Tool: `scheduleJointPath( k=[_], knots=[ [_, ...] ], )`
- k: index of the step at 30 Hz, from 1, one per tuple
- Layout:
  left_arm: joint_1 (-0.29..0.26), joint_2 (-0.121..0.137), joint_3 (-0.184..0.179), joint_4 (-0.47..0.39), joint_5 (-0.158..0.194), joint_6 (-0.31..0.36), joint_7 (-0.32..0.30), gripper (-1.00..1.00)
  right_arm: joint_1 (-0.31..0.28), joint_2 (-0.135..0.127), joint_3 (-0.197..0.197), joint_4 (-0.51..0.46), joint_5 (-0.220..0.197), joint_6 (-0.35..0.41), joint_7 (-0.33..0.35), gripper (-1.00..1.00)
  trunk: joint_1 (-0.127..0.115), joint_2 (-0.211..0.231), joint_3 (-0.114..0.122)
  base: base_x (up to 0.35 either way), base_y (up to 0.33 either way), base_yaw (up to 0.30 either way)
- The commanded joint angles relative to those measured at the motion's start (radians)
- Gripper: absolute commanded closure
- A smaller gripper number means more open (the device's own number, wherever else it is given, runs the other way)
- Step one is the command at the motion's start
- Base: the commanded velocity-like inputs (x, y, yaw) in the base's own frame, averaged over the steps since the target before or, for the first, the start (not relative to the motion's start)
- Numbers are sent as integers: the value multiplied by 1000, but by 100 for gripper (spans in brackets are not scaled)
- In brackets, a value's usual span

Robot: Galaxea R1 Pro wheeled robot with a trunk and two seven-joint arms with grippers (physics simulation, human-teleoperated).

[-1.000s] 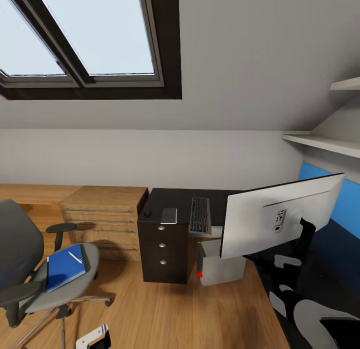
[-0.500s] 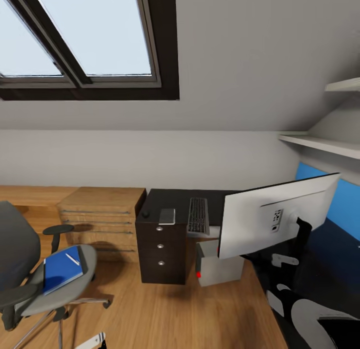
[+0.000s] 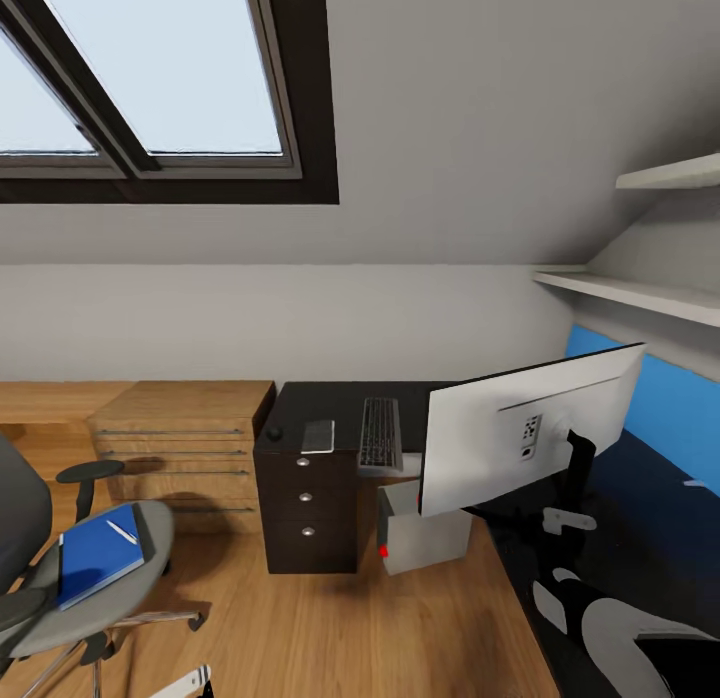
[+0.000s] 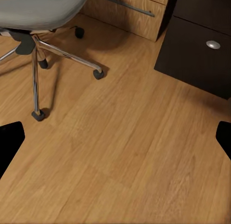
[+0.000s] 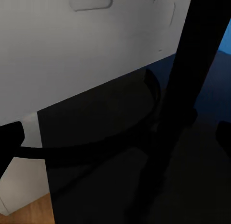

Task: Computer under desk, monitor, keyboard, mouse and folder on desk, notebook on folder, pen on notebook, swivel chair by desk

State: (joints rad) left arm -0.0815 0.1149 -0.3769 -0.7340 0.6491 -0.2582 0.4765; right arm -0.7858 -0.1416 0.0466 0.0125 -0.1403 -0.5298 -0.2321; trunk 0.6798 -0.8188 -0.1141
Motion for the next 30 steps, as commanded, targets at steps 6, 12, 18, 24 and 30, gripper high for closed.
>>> scheduleJointPath(
  k=[6, 12, 18, 24, 30],
  knots=[
    [-1, 3, -7, 2, 12, -7, 4, -100, -1, 1, 6, 3, -9, -4, 0, -100, 0, -1, -2, -126, 91, 0],
    [13, -25, -1, 30, 1, -18, 7, -100, 11, 30, 5, -22, 1, -4, 6, -100, 0, -1, -2, -45, 32, 0],
    [23, -18, -3, -3, -3, -38, 8, -100, -23, 41, 8, 5, -19, -7, 2, -100, 0, -1, -2, 0, 0, 0],
    [26, -14, -12, -37, -5, -48, 8, -100, -43, 51, 9, 9, -23, -10, -5, -100, 0, -1, -2, 0, 0, 0],
    [26, -12, -13, -70, -5, -49, 8, -100, -42, 59, 9, 9, -24, -10, -6, -100, 0, -1, -2, 0, 0, 0]
  ],
)
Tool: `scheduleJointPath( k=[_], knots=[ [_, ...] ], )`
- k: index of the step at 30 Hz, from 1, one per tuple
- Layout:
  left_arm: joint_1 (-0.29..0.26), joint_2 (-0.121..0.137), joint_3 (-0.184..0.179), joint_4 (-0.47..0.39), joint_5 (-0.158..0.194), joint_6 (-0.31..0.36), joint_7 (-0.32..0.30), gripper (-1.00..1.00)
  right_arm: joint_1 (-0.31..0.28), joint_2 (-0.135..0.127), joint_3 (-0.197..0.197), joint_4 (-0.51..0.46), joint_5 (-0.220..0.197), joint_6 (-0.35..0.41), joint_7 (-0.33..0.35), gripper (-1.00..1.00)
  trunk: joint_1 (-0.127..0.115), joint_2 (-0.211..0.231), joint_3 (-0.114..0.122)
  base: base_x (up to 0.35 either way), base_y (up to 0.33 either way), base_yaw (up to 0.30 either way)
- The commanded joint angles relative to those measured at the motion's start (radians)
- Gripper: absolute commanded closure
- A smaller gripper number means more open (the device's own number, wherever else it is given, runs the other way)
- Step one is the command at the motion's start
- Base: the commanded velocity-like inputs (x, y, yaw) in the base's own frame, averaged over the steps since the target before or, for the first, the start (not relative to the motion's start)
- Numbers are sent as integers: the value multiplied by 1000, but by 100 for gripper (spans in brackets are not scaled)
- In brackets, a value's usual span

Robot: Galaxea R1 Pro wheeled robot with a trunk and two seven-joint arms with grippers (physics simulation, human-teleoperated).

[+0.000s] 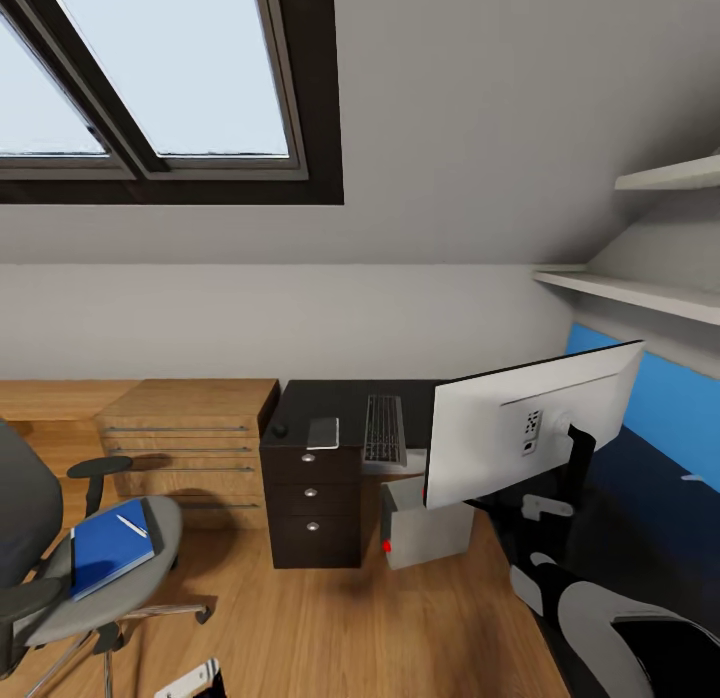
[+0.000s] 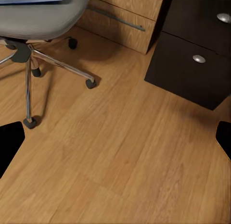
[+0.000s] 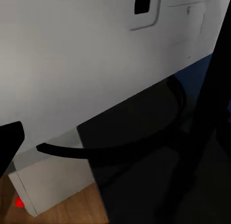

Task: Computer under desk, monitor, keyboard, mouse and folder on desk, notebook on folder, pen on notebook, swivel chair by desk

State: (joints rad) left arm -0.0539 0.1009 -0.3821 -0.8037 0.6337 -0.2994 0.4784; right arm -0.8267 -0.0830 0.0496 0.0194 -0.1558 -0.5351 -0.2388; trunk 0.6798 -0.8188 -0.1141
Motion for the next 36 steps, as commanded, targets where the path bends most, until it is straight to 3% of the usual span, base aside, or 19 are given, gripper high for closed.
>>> scheduleJointPath(
  k=[1, 21, 36],
  knots=[
    [-1, 2, -8, -6, 11, -7, 6, -100, -1, 1, 6, 2, -8, -5, 0, -100, 0, -1, -2, 0, 0, 0],
    [-1, 3, -5, -12, 11, -7, 6, -100, 5, 3, 4, 2, -5, -5, 4, -100, 0, -1, -3, 0, 0, -226],
    [-1, 5, 0, -9, 12, -7, 6, -100, 6, 6, 6, 2, -4, -5, 3, -100, 0, -1, -14, 0, 0, -75]
  ],
)
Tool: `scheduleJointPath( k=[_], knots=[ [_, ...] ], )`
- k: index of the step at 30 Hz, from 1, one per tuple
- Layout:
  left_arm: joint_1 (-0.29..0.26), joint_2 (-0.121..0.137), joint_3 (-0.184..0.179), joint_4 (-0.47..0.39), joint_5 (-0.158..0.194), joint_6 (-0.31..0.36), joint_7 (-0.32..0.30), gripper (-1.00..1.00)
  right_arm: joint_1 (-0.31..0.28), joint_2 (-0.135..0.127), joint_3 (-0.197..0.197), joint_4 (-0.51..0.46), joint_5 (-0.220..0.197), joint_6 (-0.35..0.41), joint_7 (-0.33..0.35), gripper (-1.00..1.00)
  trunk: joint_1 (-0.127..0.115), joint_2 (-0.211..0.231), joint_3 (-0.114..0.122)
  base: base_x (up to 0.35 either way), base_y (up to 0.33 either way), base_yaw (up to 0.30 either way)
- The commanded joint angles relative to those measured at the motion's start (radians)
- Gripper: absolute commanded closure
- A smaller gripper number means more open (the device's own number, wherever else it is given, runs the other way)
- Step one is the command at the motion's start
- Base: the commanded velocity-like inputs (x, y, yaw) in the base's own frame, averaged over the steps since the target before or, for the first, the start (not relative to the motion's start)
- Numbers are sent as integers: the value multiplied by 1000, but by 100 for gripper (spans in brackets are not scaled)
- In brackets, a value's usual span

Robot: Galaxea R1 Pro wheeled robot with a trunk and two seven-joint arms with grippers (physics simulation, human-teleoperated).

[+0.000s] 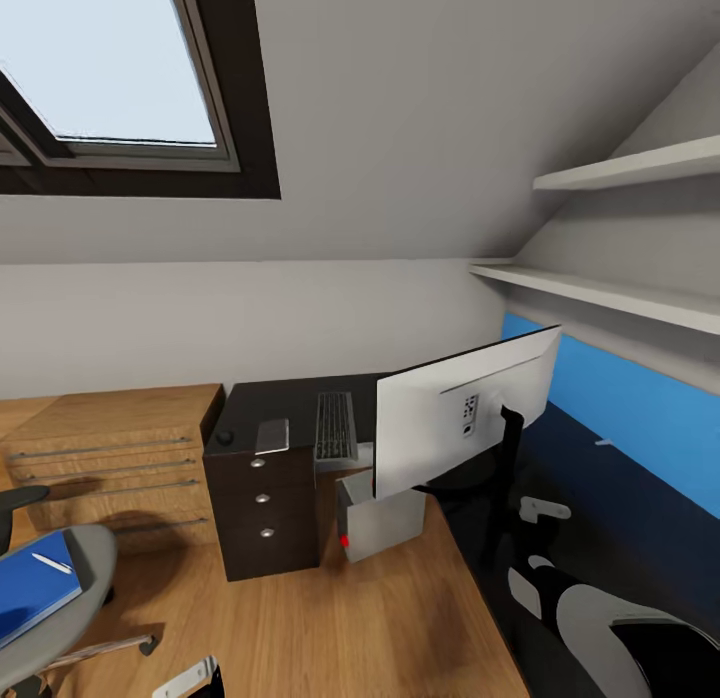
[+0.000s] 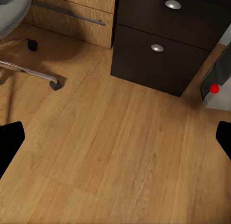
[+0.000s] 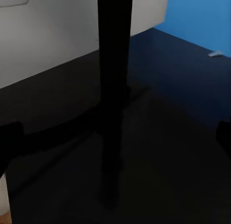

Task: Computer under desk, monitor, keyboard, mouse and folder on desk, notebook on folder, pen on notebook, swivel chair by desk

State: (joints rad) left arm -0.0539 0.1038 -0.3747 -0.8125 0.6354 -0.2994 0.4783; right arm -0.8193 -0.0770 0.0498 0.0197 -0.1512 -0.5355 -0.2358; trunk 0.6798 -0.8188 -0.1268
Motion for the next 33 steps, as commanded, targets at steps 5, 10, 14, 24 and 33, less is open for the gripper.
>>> scheduleJointPath(
  k=[5, 10, 14, 24, 33],
  knots=[
    [-1, 2, -5, 1, 12, -6, 6, -100, -1, -3, 5, 2, -9, -5, 3, -100, 0, -1, -2, 0, 0, -1],
    [-1, 17, 11, -144, 13, 176, 5, -100, -2, -9, 7, -19, -9, 23, 5, -100, 0, -1, -2, 0, 0, 0],
    [-1, 35, 120, -374, 17, 472, 5, -100, -4, -23, 7, -135, -11, 156, 1, -100, 0, -1, -2, 0, 0, 0],
    [-1, 38, 240, -762, 28, 772, 3, -100, -19, -55, -9, -261, -19, 450, -3, -100, 0, -1, -2, 0, 0, 0],
    [-1, 40, 256, -764, 27, 774, 2, -100, -20, -53, -11, -213, -13, 455, 4, -100, 0, -1, -2, 143, 0, 0]
  ],
)
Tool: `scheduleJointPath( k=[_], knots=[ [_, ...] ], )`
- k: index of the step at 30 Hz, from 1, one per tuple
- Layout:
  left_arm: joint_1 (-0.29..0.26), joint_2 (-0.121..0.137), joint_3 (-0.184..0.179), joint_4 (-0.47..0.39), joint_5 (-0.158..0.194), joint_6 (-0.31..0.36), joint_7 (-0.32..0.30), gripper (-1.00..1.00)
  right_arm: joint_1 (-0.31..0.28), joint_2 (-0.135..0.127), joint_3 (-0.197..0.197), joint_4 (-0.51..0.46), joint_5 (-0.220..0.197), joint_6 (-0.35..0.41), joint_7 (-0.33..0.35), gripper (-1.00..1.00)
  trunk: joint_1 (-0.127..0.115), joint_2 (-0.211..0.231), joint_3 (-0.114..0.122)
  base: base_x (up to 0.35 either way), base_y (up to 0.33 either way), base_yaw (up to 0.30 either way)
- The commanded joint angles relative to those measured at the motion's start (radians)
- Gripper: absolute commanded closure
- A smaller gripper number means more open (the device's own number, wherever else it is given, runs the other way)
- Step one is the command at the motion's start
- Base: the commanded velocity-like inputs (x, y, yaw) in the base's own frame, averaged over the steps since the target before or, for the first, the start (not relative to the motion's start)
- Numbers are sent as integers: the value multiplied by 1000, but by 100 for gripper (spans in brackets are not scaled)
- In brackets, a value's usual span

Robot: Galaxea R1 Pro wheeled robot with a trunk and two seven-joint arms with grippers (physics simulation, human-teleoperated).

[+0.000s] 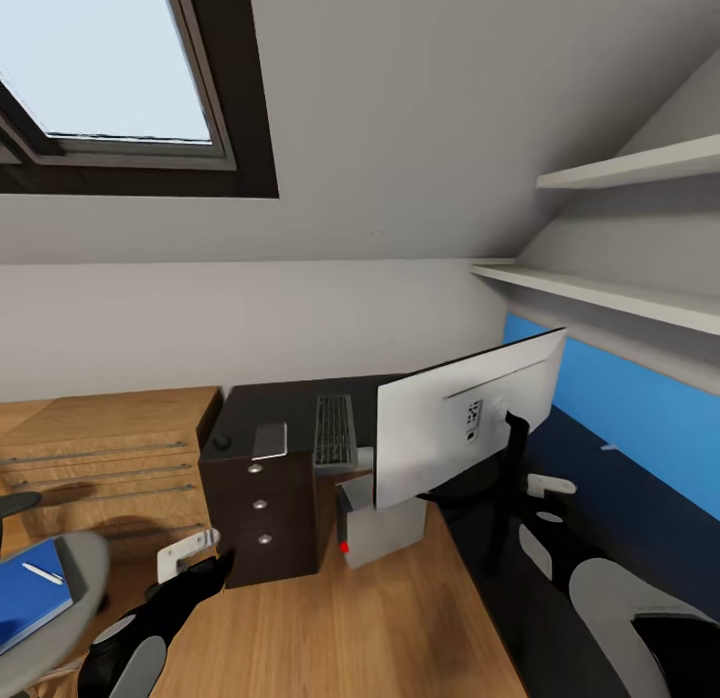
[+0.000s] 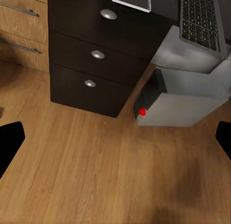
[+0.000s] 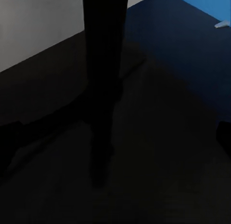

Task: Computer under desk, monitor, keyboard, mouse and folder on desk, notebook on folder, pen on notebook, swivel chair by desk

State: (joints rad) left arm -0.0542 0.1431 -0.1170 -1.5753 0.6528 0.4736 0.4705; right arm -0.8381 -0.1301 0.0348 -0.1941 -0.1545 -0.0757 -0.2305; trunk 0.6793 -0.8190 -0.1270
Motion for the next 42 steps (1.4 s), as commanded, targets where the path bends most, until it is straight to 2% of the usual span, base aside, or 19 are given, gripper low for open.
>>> scheduleJointPath(
  k=[1, 18, 28, 42],
  knots=[
    [-1, 1, -2, -1, 10, 1, 10, -100, -1, 0, 4, 2, -9, -5, -1, -100, 1, -1, -2, 292, 0, 0],
    [-1, 1, -4, 20, 10, 2, 9, -100, -1, -8, 6, 10, -6, -8, 2, -100, 1, -1, -2, 148, -5, 0],
    [-1, -3, -5, 20, 6, 1, 11, -100, -1, -10, 6, 10, -5, -9, 2, -100, 1, -1, -2, 38, -1, 0],
    [-1, -4, -6, 15, 8, 2, 10, -100, -1, -20, 6, 10, -5, -8, 2, -100, 54, -99, -45, 1, 0, 0]
  ],
)
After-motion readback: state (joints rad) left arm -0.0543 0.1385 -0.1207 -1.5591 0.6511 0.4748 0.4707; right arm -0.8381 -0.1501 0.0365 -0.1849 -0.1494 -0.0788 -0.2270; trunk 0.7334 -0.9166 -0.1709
